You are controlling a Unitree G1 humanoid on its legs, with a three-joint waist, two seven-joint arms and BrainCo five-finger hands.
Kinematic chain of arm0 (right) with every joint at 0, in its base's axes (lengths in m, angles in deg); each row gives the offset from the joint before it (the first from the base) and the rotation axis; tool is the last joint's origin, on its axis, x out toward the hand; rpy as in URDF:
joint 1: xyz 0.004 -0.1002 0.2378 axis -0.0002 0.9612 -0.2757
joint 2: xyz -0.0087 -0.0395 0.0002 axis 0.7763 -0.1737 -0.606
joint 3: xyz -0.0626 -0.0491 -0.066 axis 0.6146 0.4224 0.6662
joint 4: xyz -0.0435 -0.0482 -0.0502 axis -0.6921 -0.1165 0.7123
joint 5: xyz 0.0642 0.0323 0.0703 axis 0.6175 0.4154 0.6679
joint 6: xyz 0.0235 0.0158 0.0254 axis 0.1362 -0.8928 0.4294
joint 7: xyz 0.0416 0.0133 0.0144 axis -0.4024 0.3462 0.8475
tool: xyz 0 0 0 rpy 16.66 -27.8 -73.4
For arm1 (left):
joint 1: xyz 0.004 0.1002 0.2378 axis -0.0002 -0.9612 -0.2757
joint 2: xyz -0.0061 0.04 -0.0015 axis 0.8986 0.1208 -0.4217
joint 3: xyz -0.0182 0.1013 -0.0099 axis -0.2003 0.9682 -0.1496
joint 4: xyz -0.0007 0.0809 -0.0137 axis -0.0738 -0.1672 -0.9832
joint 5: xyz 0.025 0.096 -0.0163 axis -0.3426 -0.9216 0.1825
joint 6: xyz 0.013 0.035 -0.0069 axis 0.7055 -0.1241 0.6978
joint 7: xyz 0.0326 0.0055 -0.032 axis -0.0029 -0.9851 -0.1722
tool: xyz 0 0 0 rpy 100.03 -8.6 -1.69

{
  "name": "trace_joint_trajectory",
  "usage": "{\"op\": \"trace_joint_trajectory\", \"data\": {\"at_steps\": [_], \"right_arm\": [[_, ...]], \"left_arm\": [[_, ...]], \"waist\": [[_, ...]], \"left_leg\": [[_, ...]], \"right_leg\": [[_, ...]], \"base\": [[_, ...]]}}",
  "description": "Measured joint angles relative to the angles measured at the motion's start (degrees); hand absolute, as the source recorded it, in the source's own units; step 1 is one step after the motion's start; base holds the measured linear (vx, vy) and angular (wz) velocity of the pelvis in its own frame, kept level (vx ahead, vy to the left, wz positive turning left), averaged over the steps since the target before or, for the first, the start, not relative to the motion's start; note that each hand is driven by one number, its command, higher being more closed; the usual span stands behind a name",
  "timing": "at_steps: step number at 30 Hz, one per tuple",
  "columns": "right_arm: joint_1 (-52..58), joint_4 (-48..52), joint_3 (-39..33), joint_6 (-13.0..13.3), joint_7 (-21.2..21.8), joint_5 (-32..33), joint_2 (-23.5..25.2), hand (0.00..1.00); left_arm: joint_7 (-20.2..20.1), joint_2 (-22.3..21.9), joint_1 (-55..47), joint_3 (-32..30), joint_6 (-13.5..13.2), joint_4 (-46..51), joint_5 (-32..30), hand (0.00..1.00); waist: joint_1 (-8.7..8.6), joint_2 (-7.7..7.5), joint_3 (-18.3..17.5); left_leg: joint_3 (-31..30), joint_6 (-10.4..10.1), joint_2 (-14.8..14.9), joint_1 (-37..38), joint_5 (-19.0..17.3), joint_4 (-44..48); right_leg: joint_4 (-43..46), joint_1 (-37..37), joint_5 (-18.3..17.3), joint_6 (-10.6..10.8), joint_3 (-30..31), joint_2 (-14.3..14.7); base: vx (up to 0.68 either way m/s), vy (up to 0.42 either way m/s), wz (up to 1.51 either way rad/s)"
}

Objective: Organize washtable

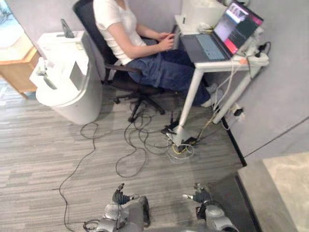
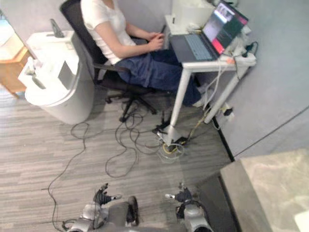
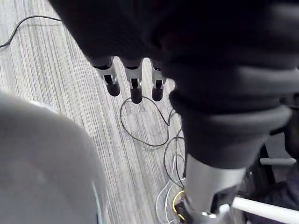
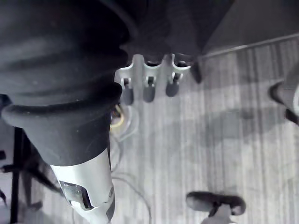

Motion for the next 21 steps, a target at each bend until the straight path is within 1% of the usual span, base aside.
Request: {"op": "trace_joint_trajectory", "data": {"at_steps": [1,2,3,4,5,6,7,8,9,10,11,12,13,14,15,16,17,18,19,20,21], "right_arm": [[0.10,-0.02,0.28,-0.04,0.14,-0.32,0.62,0.00],[0.18,-0.02,0.49,-0.03,0.13,-0.32,0.90,0.00],[0.14,-0.04,1.39,-0.01,0.06,-0.30,0.86,0.00],[-0.14,-0.04,1.90,0.07,0.07,-0.30,0.59,0.00],[-0.12,-0.02,1.92,0.14,0.08,-0.29,0.50,0.00],[-0.37,-0.02,1.85,0.16,0.06,-0.26,0.46,0.00],[-0.14,-0.27,1.85,0.12,0.07,-0.26,0.06,0.00],[-0.12,-0.51,1.86,0.10,0.08,-0.27,-0.05,0.00],[-0.48,-0.65,1.91,0.11,0.12,-0.29,-0.16,0.00],[-1.16,-0.88,1.92,0.13,0.12,-0.29,-0.18,0.00],[-1.98,-1.26,1.84,0.12,0.09,-0.29,-0.21,0.00],[-1.95,-1.67,1.80,0.10,0.08,-0.29,-0.22,0.00],[-2.00,-1.67,1.68,0.09,0.06,-0.29,-0.22,0.00],[-1.88,-2.14,0.78,0.00,-0.03,-0.28,-0.06,0.00],[-1.89,-2.10,0.64,0.02,-0.11,-0.28,0.02,0.00],[-1.76,-2.04,0.63,0.10,-0.19,-0.27,0.03,0.00],[-1.86,-1.95,-0.51,0.14,-0.28,-0.26,-0.10,0.00],[-1.93,-1.53,-0.88,0.18,-0.43,-0.23,-0.48,0.00],[-1.34,-1.58,-1.11,0.17,-0.52,-0.20,-1.15,0.00],[-1.27,-1.56,-1.07,0.15,-0.50,-0.20,-1.45,0.00],[-1.10,-1.50,-1.01,0.06,-0.43,-0.20,-2.36,0.00]], "left_arm": [[0.05,0.31,-0.12,-0.04,0.12,-0.16,0.01,0.00],[0.17,0.50,-0.15,-0.25,0.16,-0.10,0.31,0.00],[0.57,0.68,-0.20,-0.32,0.19,-0.18,0.14,0.00],[1.11,0.49,-0.51,-0.18,0.18,-0.30,0.14,0.00],[1.12,0.44,-0.31,-0.08,0.17,-0.53,0.13,0.00],[1.06,0.38,0.12,0.06,0.14,-1.36,0.08,0.00],[1.08,-0.34,-0.07,-0.05,0.15,-2.19,0.07,0.00],[1.04,-0.59,-0.21,-0.32,0.18,-2.11,0.14,0.00],[1.09,-0.74,-0.02,-0.40,0.14,-2.08,0.10,0.00],[1.08,-0.80,0.01,-0.55,0.15,-2.09,0.15,0.00],[1.05,-0.55,-0.03,-0.59,0.21,-2.25,0.18,0.00],[1.00,-0.62,-0.17,-0.74,0.22,-2.24,0.38,0.00],[1.03,-0.65,-0.10,-0.71,0.23,-2.24,0.36,0.00],[1.00,-0.49,-0.07,-0.69,0.22,-1.80,0.36,0.00],[1.01,-0.47,-0.06,-0.65,0.22,-1.61,0.33,0.00],[1.03,-0.54,-0.06,-0.58,0.23,-1.59,0.29,0.00],[0.94,-0.67,-0.01,-0.44,0.29,-1.60,0.15,0.00],[0.94,-0.97,0.17,-0.34,0.32,-1.61,0.09,0.00],[0.94,-1.16,0.50,-0.13,0.30,-1.62,0.06,0.00],[0.93,-1.22,0.58,-0.04,0.33,-1.64,0.06,0.00],[0.85,-1.68,0.43,0.04,0.42,-1.61,-0.37,0.00]], "waist": [[-0.17,-1.02,0.11],[0.03,-1.63,0.01],[0.51,-2.41,0.26],[0.97,-2.60,0.21],[0.87,-2.64,0.20],[0.35,-3.11,0.04],[-0.18,-2.98,-0.34],[0.30,-2.19,-0.53],[1.43,-1.56,-0.79],[1.35,-1.01,-0.71],[1.08,-0.41,-0.84],[1.24,-0.46,-0.62],[1.29,-0.52,-0.55],[1.32,-1.04,-0.03],[1.39,-1.13,0.09],[1.28,-0.94,0.11],[1.14,-0.86,0.25],[0.77,-1.04,0.27],[0.38,-0.83,0.51],[0.36,-0.15,0.87],[0.27,1.09,1.45]], "left_leg": [[-2.08,-0.57,-0.91,1.31,0.82,-1.73],[-3.22,-0.54,-1.77,2.28,1.20,-2.85],[-5.07,-0.77,-3.37,4.54,1.95,-5.18],[-7.32,-1.15,-5.01,5.92,2.78,-6.86],[-8.39,-1.29,-5.88,5.94,3.16,-7.33],[-11.02,-1.23,-8.41,6.18,3.69,-8.12],[-13.92,-1.10,-9.82,7.08,4.23,-8.77],[-14.84,-1.49,-10.02,7.25,4.60,-9.54],[-16.79,-2.01,-10.12,6.89,5.72,-11.16],[-18.03,-2.19,-10.16,6.32,6.73,-11.59],[-20.13,-2.83,-10.29,5.59,8.64,-13.15],[-19.90,-4.03,-10.05,5.45,10.05,-14.57],[-19.10,-4.28,-9.92,5.45,10.42,-14.86],[-13.85,-4.60,-8.88,6.20,10.74,-15.36],[-11.58,-4.60,-8.58,6.33,10.73,-16.02],[-8.40,-3.99,-7.90,6.68,9.15,-16.95],[-1.19,-1.34,-5.80,6.86,6.28,-17.08],[2.89,-1.77,-5.16,6.88,5.59,-17.29],[7.02,-0.66,-4.09,6.52,4.84,-15.49],[8.48,-0.44,-3.09,5.88,4.71,-14.06],[6.99,2.06,-3.13,5.08,6.67,-11.89]], "right_leg": [[1.10,-1.87,-2.48,3.14,4.80,3.53],[0.45,-2.30,-3.54,3.73,6.17,4.98],[-2.35,-2.55,-4.96,3.70,8.44,7.33],[-5.95,-2.98,-5.03,3.65,10.36,9.76],[-7.53,-3.43,-4.96,3.53,11.19,10.60],[-9.97,-3.67,-4.22,3.20,11.05,10.56],[-10.03,-2.11,-3.92,3.50,9.53,10.04],[-11.02,-2.05,-3.90,3.47,9.24,10.26],[-13.17,-1.18,-3.47,3.00,7.81,10.54],[-14.08,-0.97,-3.10,2.76,6.31,10.98],[-15.35,-0.76,-2.43,2.36,3.32,11.20],[-16.75,0.49,-2.05,1.98,0.60,11.01],[-17.23,1.40,-1.99,1.87,-0.94,11.10],[-17.54,4.04,-1.99,1.85,-3.92,11.33],[-17.56,4.80,-1.99,1.85,-4.73,11.39],[-17.58,5.41,-1.99,1.85,-5.71,11.51],[-18.24,6.48,-1.97,1.81,-7.28,11.41],[-19.02,7.01,-1.92,1.73,-8.46,10.96],[-19.38,7.39,-2.01,1.72,-9.78,10.41],[-18.95,7.60,-2.21,1.89,-10.31,10.83],[-17.33,7.43,-3.83,1.53,-10.50,11.21]], "base": [[0.13,0.076,1.14],[0.17,0.053,1.11],[0.18,0.035,1.03],[0.17,0.023,1.11],[0.12,-0.003,1.41],[0.13,-0.036,1.71],[0.15,-0.056,1.57],[0.20,-0.091,1.05],[0.14,-0.092,0.57],[0.12,-0.151,0.89],[0.07,-0.164,1.15],[0.05,-0.154,1.19],[0.05,-0.109,1.37],[0.02,-0.053,1.03],[-0.02,-0.032,0.91],[-0.04,-0.001,0.57],[-0.03,0.001,0.70],[0.02,0.032,0.85],[0.05,0.047,0.66],[0.05,0.037,0.63],[0.01,0.015,0.82]]}}
